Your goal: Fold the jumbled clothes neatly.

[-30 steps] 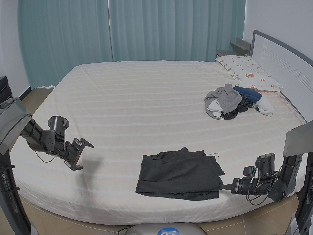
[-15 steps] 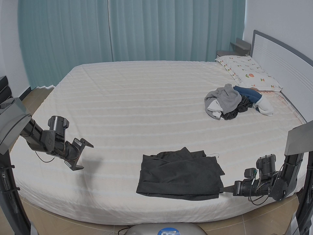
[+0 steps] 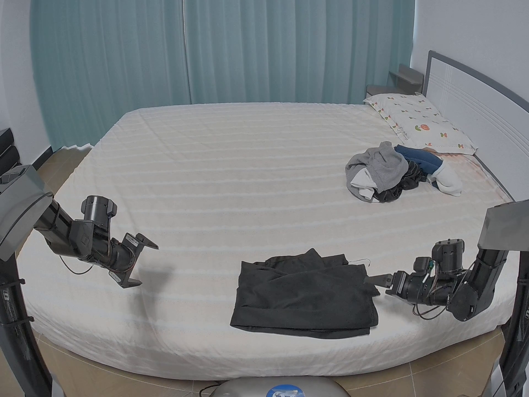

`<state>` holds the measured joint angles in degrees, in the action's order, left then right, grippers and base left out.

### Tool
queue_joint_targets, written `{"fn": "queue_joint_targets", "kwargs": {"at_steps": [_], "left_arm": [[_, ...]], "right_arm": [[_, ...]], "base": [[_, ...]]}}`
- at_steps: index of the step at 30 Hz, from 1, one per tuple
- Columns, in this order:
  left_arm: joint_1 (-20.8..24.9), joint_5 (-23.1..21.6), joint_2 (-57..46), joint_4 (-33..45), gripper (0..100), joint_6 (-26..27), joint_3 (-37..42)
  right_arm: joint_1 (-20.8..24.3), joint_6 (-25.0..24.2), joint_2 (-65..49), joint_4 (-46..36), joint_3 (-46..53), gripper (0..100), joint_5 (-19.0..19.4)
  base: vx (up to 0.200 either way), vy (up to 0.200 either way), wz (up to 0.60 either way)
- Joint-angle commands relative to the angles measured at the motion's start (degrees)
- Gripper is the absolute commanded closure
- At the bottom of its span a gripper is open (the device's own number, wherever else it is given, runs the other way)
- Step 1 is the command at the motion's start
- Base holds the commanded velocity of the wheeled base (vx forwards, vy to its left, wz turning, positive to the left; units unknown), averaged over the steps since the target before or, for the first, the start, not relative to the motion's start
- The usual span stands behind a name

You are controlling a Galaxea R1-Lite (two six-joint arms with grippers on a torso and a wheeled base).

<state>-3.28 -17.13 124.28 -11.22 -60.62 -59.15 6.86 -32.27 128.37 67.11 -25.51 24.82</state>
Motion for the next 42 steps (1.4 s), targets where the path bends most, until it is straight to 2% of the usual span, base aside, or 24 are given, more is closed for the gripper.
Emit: {"fn": "queue_joint_targets", "kwargs": {"at_steps": [1,4,10,18,22,23,31,37,42], "left_arm": [[0.03,0.08,0.08,-0.03,0,-0.02,0.00],[0.03,0.08,0.08,-0.03,0,-0.02,0.00],[0.03,0.08,0.08,-0.03,0,-0.02,0.00],[0.03,0.08,0.08,-0.03,0,-0.02,0.00],[0.03,0.08,0.08,-0.03,0,-0.02,0.00],[0.03,0.08,0.08,-0.03,0,-0.02,0.00],[0.03,0.08,0.08,-0.03,0,-0.02,0.00],[0.20,0.08,0.08,-0.03,0,-0.02,0.00],[0.20,0.08,0.08,-0.03,0,-0.02,0.00]], "right_arm": [[0.70,-7.11,6.37,-0.31,-10.52,0,-3.29],[1.57,-8.78,9.27,-0.31,-14.04,0,-4.87],[3.77,-10.01,11.64,-0.22,-17.02,0,-5.04],[3.86,-10.45,12.79,-0.31,-19.31,0,-5.31],[3.77,-10.97,13.58,-0.40,-20.89,0,-7.42],[3.77,-11.59,13.75,-0.40,-21.16,100,-7.51],[3.77,-13.52,13.84,0.30,-21.77,100,-7.68],[2.63,-14.14,14.37,1.09,-23.97,100,-12.43],[2.54,-15.19,14.89,2.24,-24.14,100,-12.95]], "base": [[0.000,0.000,0.00],[0.000,0.000,0.00],[0.000,0.000,0.00],[0.000,0.000,0.00],[0.000,0.000,0.00],[0.000,0.000,0.00],[0.000,0.000,0.00],[0.000,0.000,0.00],[0.000,0.000,0.00]]}}
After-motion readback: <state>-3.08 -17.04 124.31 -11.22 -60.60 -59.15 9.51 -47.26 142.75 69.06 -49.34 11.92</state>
